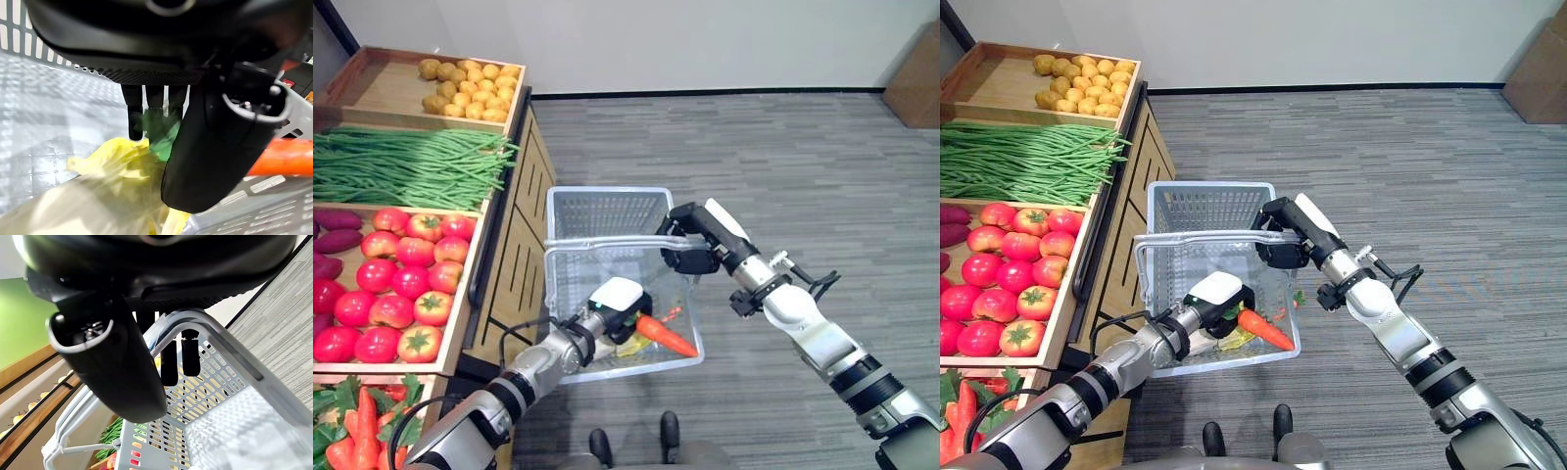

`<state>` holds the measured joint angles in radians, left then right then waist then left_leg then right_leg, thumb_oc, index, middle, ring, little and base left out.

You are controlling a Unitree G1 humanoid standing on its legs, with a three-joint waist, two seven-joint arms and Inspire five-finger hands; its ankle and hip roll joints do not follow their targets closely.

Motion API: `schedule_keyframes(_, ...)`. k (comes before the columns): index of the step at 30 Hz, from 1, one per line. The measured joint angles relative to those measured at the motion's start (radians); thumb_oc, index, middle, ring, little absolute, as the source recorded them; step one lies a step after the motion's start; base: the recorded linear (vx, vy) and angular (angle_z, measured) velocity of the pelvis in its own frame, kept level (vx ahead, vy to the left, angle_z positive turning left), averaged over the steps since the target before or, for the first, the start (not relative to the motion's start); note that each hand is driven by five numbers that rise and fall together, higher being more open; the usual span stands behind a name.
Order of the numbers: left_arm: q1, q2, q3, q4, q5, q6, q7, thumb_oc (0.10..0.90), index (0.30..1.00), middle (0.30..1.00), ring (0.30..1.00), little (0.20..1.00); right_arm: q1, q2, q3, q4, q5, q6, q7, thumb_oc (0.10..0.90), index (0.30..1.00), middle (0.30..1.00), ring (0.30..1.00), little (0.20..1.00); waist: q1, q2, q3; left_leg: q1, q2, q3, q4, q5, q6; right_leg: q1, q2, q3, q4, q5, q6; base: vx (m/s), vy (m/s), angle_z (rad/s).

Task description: Get the vegetables into the basket

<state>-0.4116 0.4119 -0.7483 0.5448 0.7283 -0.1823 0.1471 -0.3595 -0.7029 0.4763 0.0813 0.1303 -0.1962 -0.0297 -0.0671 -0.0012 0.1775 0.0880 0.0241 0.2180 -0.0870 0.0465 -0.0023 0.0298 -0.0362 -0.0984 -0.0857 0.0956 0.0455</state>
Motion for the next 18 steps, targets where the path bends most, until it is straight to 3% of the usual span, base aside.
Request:
schedule_keyframes(14,-0.005,0.012,-0.004,-0.041,-0.001,-0.021,-0.004,0.9,1.0,1.0,1.0,1.0,0.0,0.0,0.0,0.0,-0.007,0.0,-0.001,0.4,0.3,0.3,0.3,0.3,0.001,-0.006,-0.004,0.0,0.0,-0.01,0.0,0.0,0.0,0.003,0.0,-0.008,0.0,0.0,0.0,0.0,0.0,0.0)
schedule_keyframes(18,-0.004,0.057,-0.003,-0.123,-0.009,-0.033,-0.024,0.9,1.0,1.0,1.0,1.0,0.003,0.0,-0.003,0.008,-0.02,0.0,-0.01,0.4,0.3,0.3,0.3,0.3,0.006,-0.01,-0.005,0.0,0.0,-0.012,0.0,0.0,0.0,0.005,0.0,-0.01,0.0,0.0,0.0,0.0,0.0,0.0)
